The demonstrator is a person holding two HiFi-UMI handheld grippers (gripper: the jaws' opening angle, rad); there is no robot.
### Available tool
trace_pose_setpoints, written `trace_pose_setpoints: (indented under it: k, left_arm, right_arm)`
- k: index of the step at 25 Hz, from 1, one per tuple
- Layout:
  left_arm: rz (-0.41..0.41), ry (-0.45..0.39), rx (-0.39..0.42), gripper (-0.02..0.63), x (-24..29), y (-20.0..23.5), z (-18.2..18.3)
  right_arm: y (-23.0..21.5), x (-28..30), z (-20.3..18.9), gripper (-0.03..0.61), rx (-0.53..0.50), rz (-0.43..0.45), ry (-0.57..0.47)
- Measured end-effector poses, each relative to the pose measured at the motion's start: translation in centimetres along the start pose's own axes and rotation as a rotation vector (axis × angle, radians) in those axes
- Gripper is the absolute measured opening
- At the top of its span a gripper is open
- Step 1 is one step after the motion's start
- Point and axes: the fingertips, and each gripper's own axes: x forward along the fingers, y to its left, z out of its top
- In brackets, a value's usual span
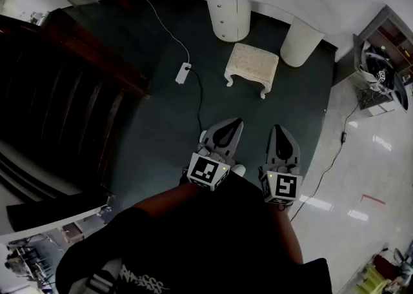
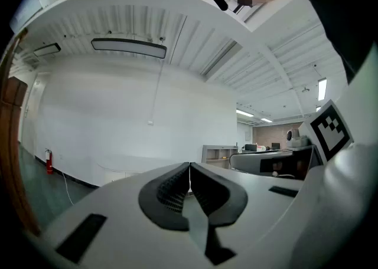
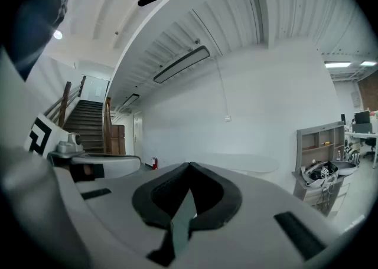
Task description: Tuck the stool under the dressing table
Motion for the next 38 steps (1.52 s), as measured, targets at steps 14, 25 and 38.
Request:
trace_pose_setpoints:
  k: [14,25,38]
  left_arm:
    - [0.067,0.013,-0.049,0.015,0.5,3.0,-0.9]
    - [0.021,0.036,-0.091,0.017,7.0,9.5,-1.8]
    - [0.069,0.060,-0.182,0.015,16.3,26.4,-1.4]
  right_arm:
    - [-0.5,0.8,-1.2,0.038,0.033,0.038,0.001]
    - [-2.6,9.0,-2.3,0.038,0.043,-0.042,0.079]
    - [-3.8,26.1,-3.2,0.040,-0.047,-0.059,0.218]
